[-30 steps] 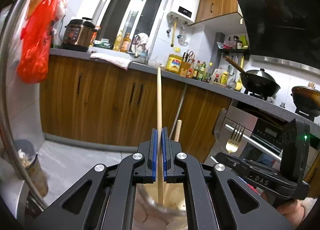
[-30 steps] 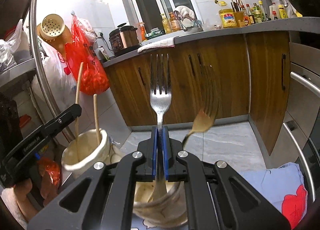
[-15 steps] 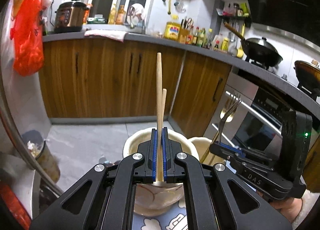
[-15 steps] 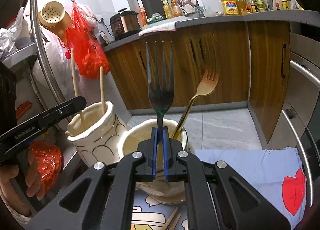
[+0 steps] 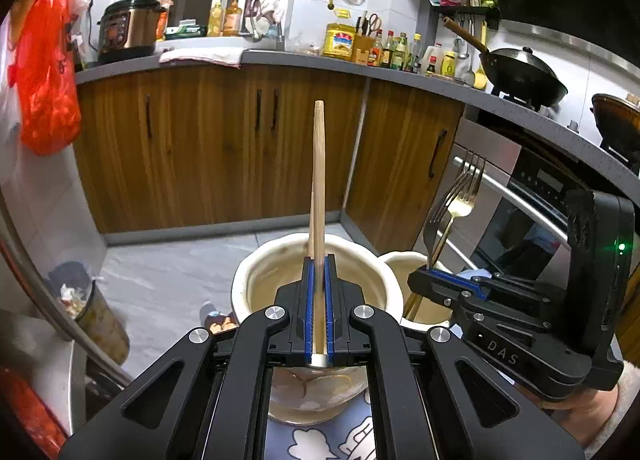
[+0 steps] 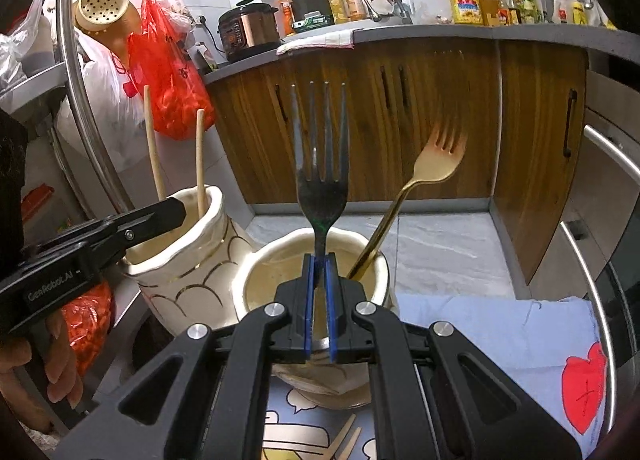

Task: Organize utensils
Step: 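Place the chopstick in the tall cup while the right gripper drops the fork into the small cup, then withdraw both grippers from the holder back toward the cloth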

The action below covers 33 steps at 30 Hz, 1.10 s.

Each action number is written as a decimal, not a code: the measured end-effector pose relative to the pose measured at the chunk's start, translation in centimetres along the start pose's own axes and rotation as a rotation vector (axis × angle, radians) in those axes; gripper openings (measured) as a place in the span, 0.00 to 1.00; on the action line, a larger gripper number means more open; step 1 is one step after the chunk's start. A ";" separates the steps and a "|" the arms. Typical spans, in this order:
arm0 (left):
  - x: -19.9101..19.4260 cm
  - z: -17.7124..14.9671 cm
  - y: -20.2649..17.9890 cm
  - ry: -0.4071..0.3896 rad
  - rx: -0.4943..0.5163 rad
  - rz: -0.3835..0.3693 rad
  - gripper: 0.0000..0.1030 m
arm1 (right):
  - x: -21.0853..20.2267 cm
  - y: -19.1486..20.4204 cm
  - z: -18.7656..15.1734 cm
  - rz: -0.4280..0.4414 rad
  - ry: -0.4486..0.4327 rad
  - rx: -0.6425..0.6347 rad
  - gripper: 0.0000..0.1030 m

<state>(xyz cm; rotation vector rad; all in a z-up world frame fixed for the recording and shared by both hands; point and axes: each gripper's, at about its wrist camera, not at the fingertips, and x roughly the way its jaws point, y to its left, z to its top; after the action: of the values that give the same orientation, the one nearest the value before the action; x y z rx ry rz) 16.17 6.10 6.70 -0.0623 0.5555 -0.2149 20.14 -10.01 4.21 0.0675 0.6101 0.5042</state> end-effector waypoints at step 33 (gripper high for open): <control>-4.4 0.8 -0.4 -0.063 -0.011 0.097 0.72 | -4.3 0.2 -0.1 0.036 -0.042 0.003 0.37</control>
<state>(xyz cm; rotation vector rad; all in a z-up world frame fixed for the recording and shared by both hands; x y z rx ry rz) 12.85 6.70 9.69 -0.0522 0.4961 -0.1149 16.97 -11.88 6.45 0.0918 0.5699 0.5357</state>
